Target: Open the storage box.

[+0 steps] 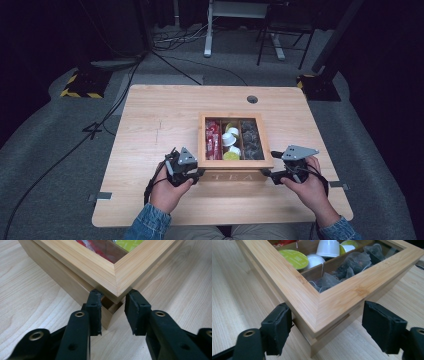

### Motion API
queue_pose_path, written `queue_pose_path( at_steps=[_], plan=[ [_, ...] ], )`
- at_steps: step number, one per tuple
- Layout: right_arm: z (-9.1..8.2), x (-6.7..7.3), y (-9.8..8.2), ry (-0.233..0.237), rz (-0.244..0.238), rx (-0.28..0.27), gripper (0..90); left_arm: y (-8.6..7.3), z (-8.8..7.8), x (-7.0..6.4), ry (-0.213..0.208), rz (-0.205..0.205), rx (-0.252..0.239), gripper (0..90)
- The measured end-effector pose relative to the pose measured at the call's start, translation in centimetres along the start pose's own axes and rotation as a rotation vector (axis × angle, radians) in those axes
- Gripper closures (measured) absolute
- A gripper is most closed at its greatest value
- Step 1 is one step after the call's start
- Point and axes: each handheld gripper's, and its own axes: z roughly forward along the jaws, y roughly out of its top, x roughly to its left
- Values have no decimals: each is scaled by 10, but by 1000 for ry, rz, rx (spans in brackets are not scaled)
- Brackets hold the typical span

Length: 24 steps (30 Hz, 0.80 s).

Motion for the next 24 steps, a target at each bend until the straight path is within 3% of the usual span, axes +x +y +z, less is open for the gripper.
queue_pose_path(
  at_steps=[8,13,19,24],
  plan=[
    [-3,2,2,-23,-24,-29,250,1,0,1,9,17,-47,604],
    [-7,3,6,-35,-35,-45,259,3,-2,3,18,8,-79,520],
    [-14,2,14,-41,-52,-68,286,2,-5,9,14,-44,-97,449],
    [-19,-3,23,-33,-59,-85,287,-1,-10,13,48,-63,-95,421]
  ],
)
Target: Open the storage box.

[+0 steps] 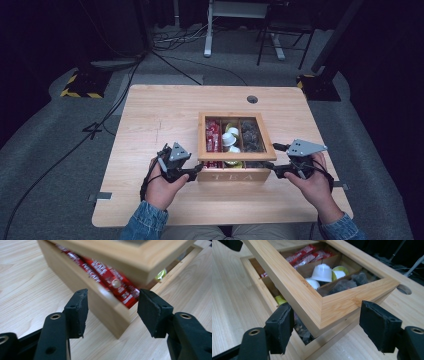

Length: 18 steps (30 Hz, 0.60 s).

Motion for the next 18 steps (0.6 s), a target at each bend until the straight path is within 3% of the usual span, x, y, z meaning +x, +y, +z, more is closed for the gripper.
queue_pose_path(
  at_steps=[1,7,18],
  plan=[
    [0,0,0,0,0,0,287,0,0,0,0,0,0,417],
    [-7,-9,16,-7,-6,-46,287,-9,-7,13,92,11,40,398],
    [-15,-24,44,-11,-19,-69,327,-32,-8,41,148,-80,84,325]
  ],
)
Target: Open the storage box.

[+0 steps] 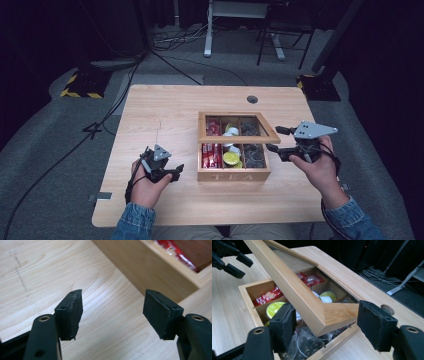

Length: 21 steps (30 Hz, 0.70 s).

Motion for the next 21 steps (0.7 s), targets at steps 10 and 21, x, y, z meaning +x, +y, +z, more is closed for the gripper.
queue_pose_path(
  at_steps=[10,21],
  plan=[
    [-1,-14,18,17,22,-9,354,-12,11,22,78,-2,37,299],
    [3,-35,44,24,37,-25,390,-21,23,36,72,-33,36,260]
  ],
)
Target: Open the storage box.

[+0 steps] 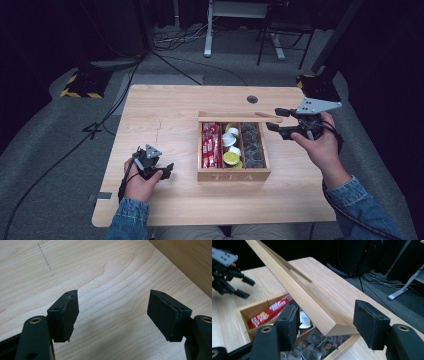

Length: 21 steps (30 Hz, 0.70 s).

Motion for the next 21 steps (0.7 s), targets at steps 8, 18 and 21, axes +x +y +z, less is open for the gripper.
queue_pose_path(
  at_steps=[8,18,21],
  plan=[
    [12,-11,12,30,34,-8,398,-4,5,4,7,13,28,251],
    [26,-25,29,25,58,-30,424,-11,12,8,7,0,28,232],
    [29,-29,33,17,61,-33,421,-13,15,10,5,11,-3,211]
  ],
)
